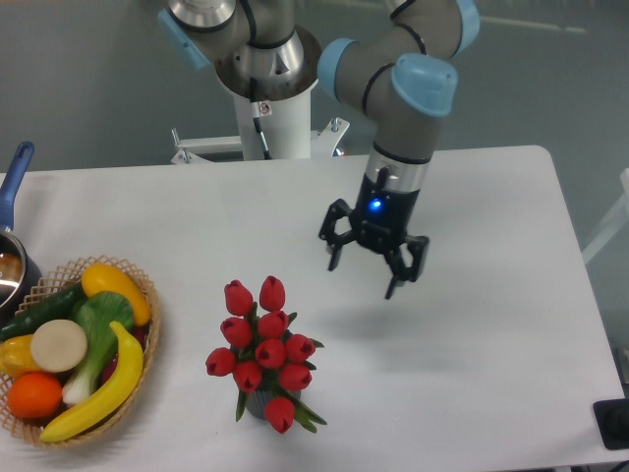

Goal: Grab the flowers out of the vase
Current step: 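Move the open gripper down toward the red tulip stems above the vase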

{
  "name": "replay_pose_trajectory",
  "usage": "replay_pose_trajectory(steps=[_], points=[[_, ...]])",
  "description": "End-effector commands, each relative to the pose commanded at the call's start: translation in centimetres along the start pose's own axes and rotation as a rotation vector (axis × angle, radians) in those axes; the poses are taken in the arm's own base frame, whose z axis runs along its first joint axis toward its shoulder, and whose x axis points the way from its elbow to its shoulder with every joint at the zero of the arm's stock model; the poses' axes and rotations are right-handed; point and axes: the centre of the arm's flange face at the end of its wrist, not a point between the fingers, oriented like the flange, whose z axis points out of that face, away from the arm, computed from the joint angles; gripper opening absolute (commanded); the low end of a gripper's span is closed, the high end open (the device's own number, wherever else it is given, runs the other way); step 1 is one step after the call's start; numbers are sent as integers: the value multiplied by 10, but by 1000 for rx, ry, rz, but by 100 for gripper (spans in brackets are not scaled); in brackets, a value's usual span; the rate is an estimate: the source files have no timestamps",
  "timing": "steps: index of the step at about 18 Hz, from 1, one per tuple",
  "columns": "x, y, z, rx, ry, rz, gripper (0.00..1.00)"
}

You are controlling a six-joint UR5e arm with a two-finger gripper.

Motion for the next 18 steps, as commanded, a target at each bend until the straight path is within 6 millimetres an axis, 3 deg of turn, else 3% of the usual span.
replay_pose_trajectory(steps=[4, 11, 18], points=[[-5, -16, 4, 152, 63, 5, 100], [-22, -33, 29, 229, 128, 13, 100], [-18, -41, 55, 227, 172, 19, 100]])
